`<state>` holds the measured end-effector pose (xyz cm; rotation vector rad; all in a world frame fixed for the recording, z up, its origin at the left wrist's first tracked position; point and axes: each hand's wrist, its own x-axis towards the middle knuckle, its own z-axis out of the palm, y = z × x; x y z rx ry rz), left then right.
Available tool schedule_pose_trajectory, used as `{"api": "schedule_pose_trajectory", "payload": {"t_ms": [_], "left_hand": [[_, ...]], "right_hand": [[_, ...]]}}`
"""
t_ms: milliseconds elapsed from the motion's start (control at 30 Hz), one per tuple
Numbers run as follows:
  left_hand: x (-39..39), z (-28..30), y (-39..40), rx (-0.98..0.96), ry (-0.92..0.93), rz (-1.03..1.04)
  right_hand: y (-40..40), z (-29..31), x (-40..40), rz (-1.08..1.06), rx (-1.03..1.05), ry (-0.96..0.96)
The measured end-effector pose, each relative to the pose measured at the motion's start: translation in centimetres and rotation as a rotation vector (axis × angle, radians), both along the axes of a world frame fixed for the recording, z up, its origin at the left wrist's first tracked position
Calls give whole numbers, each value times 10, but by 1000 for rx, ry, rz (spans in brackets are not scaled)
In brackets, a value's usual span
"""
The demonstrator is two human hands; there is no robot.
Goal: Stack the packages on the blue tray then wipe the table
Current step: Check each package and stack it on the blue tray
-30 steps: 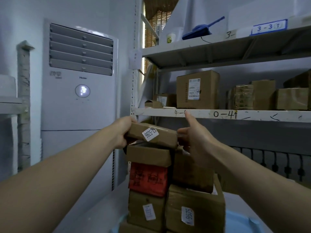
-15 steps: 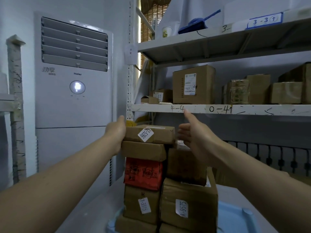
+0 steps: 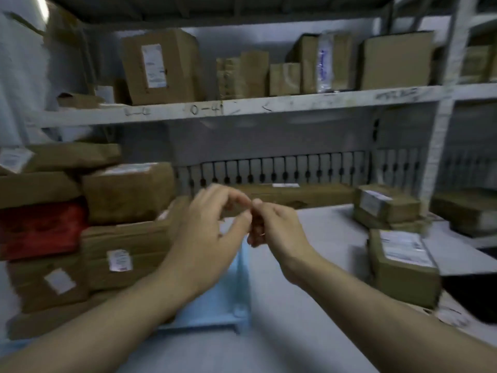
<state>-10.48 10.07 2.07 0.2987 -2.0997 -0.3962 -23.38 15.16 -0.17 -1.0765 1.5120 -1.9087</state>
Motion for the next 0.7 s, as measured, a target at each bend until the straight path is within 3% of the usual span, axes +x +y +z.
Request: {"api": "schedule_pose_trajectory", "payload": {"t_ms": [100, 267, 367, 433, 500, 567, 700], "left_hand": [[-47, -55, 19, 239, -227, -70], [-103, -123, 34, 352, -584, -87], [-123, -141, 43, 436, -626, -86], [-132, -146, 48, 466, -638, -86], [-139, -151, 50, 497, -658, -93], [-145, -154, 49, 596, -635, -103], [-156, -149, 55, 871, -487, -111]], "right_hand": [[45, -34, -45, -101, 120, 41], [103, -72, -116, -493, 283, 212], [123, -84, -146, -855, 463, 381], [133, -85, -160, -998, 569, 380], [137, -88, -175, -1000, 665, 263], [135, -92, -184, -871, 729, 66], [130, -99, -188, -717, 570, -164]]}}
